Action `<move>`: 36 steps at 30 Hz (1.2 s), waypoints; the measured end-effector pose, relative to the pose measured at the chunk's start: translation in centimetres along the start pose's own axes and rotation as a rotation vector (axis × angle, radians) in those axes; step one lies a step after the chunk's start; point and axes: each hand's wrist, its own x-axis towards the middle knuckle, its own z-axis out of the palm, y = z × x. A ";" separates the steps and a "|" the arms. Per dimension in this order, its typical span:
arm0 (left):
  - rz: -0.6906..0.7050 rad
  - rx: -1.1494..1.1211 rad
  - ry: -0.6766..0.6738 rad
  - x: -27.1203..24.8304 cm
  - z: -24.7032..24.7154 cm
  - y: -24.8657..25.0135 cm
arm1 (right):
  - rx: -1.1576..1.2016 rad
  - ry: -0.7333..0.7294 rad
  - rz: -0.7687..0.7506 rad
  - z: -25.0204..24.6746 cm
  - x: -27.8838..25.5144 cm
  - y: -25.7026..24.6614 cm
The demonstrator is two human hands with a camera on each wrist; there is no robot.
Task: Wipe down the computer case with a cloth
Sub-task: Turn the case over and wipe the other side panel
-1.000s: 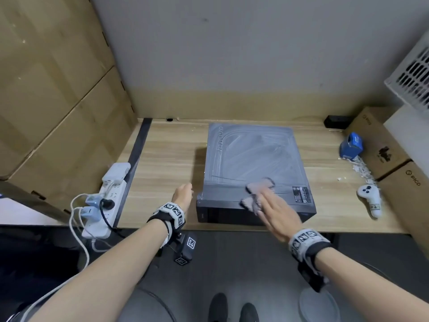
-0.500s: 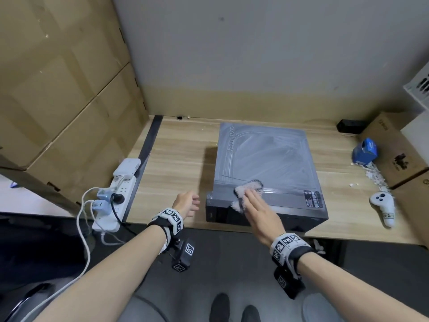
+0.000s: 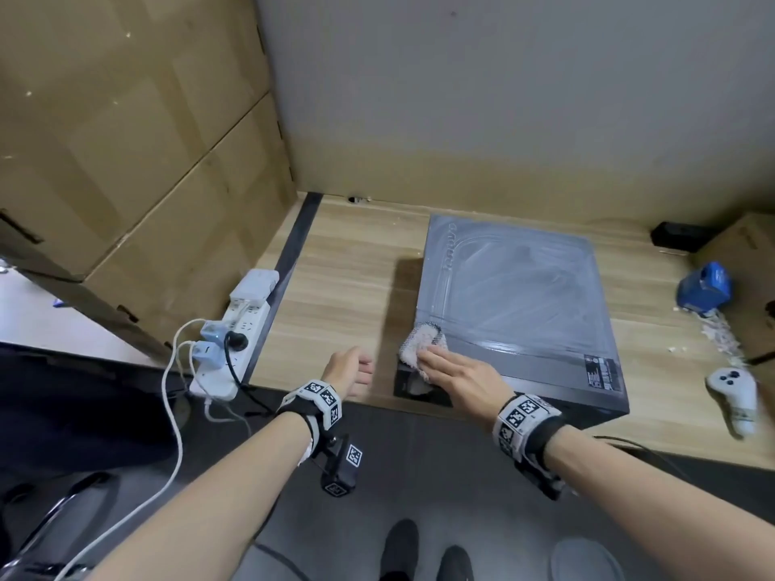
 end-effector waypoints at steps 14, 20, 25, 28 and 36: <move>0.048 0.057 -0.022 0.1 2.2 2.6 | 0.272 0.046 0.447 -3.4 2.2 1.2; 0.155 0.100 -0.116 -0.4 2.2 1.8 | -0.045 -0.064 0.288 -1.6 3.4 -0.4; 0.167 0.098 -0.100 -0.4 2.4 1.6 | 0.007 -0.034 0.350 -1.4 4.2 -0.1; 0.160 0.093 -0.109 -0.3 2.3 1.8 | 0.065 0.050 0.514 -2.2 4.4 1.4; 0.143 0.091 -0.095 -0.1 2.7 2.3 | 0.309 0.090 0.535 -3.5 4.9 3.0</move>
